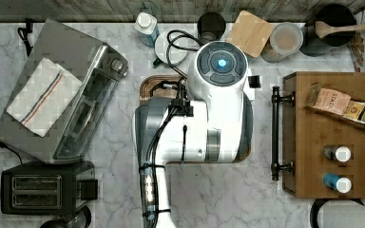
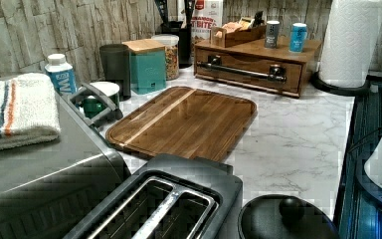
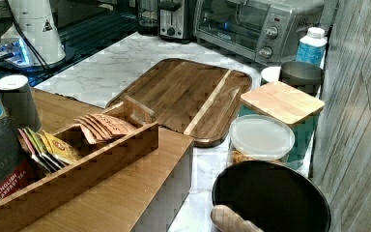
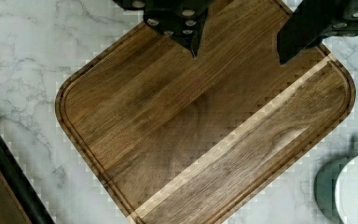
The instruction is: Open the drawer.
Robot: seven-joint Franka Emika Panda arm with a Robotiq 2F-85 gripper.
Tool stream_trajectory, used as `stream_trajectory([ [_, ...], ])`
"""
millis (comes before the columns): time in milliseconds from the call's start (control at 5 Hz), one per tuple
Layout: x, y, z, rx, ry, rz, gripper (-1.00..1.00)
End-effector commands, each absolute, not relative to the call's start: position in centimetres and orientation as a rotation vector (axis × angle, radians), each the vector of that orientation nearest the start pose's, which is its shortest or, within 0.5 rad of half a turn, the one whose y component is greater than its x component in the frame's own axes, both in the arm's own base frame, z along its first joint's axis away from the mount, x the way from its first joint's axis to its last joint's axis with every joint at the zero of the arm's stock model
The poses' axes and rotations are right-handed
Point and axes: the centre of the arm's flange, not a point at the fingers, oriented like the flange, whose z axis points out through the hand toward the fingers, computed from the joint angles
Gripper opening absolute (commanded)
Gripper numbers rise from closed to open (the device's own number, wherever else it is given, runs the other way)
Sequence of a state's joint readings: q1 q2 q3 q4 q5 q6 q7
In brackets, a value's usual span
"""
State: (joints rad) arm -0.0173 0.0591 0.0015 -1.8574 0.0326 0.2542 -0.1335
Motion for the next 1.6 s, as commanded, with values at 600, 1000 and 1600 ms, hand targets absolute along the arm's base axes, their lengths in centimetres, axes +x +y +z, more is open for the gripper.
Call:
stream_trajectory([
  [600, 53.8, -7.0, 45.3, -3.067, 0.672, 0.162, 1.00],
  [1000, 51.7, -15.1, 43.2, -3.135, 0.386, 0.052, 1.00],
  [1600, 48.4, -20.0, 39.7, -3.276, 0.305, -0.035, 1.00],
])
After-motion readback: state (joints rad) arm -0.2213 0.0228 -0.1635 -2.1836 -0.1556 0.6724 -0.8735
